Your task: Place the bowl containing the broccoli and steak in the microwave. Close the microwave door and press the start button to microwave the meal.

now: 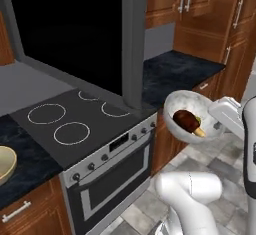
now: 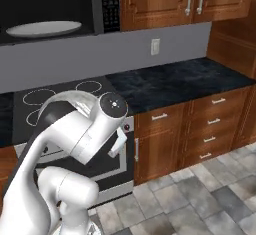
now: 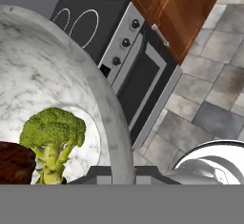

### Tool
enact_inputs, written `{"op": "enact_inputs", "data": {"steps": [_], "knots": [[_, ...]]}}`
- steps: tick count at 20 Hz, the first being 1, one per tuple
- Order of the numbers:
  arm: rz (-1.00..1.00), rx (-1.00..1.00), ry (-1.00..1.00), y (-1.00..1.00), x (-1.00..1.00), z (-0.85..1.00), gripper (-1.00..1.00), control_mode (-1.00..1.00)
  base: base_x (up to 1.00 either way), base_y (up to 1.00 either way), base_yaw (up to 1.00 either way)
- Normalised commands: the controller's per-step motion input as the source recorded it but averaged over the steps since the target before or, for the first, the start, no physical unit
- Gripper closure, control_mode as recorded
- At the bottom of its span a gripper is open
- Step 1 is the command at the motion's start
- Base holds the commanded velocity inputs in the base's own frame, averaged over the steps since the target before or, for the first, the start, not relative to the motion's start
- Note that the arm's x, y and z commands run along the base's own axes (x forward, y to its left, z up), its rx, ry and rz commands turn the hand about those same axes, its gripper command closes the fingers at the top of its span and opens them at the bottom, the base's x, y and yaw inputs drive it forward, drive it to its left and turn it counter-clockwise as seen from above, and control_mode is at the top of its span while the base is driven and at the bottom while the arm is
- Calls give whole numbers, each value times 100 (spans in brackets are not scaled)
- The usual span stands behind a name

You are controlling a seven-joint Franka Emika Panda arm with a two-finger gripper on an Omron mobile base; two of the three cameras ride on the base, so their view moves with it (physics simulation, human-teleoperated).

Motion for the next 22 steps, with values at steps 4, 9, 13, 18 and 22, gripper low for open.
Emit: {"op": "enact_inputs", "data": {"steps": [4, 9, 13, 18, 22], "knots": [[0, 0, 0, 0, 0, 0, 100, 100, 70, -23, 49], [0, 0, 0, 0, 0, 0, 100, 100, 68, -31, 50], [0, 0, 0, 0, 0, 0, 100, 100, 57, -20, 49], [0, 0, 0, 0, 0, 0, 100, 100, 36, -14, 48], [0, 0, 0, 0, 0, 0, 100, 100, 24, -13, 45]]}}
